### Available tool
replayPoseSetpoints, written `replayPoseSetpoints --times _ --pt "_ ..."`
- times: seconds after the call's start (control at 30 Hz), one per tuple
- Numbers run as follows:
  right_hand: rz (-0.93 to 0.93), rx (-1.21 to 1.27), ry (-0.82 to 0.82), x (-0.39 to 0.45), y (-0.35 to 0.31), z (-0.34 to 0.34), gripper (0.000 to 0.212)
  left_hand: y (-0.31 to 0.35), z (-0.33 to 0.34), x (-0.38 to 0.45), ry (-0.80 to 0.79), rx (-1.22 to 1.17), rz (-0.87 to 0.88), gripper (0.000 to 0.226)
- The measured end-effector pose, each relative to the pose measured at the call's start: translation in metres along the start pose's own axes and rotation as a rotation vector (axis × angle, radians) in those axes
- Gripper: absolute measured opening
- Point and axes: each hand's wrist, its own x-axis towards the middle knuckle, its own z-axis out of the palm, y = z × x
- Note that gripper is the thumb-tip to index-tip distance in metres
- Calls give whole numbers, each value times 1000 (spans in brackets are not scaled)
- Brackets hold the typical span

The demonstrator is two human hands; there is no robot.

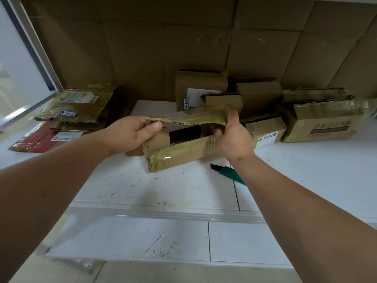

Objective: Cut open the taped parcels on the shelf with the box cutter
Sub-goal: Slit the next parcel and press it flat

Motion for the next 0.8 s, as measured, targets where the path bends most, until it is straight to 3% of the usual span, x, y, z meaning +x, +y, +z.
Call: replayPoseSetpoints --times 0.13,0.27,0.53,0.67,0.8 --pt "57 43 29 13 6 -4 56 0 -1 4 21 -134 -108 72" --pt "209 226 -5 13 8 0 70 -9 -5 15 112 -354 -226 89" --pt "271 39 -7 11 -16 25 96 -6 4 39 424 -299 -281 60" --pt "270 -53 0 13 -21 27 87 -1 14 39 632 -215 -234 32" --pt "237 -18 -39 9 -15 22 76 -2 17 36 588 -38 -60 12"
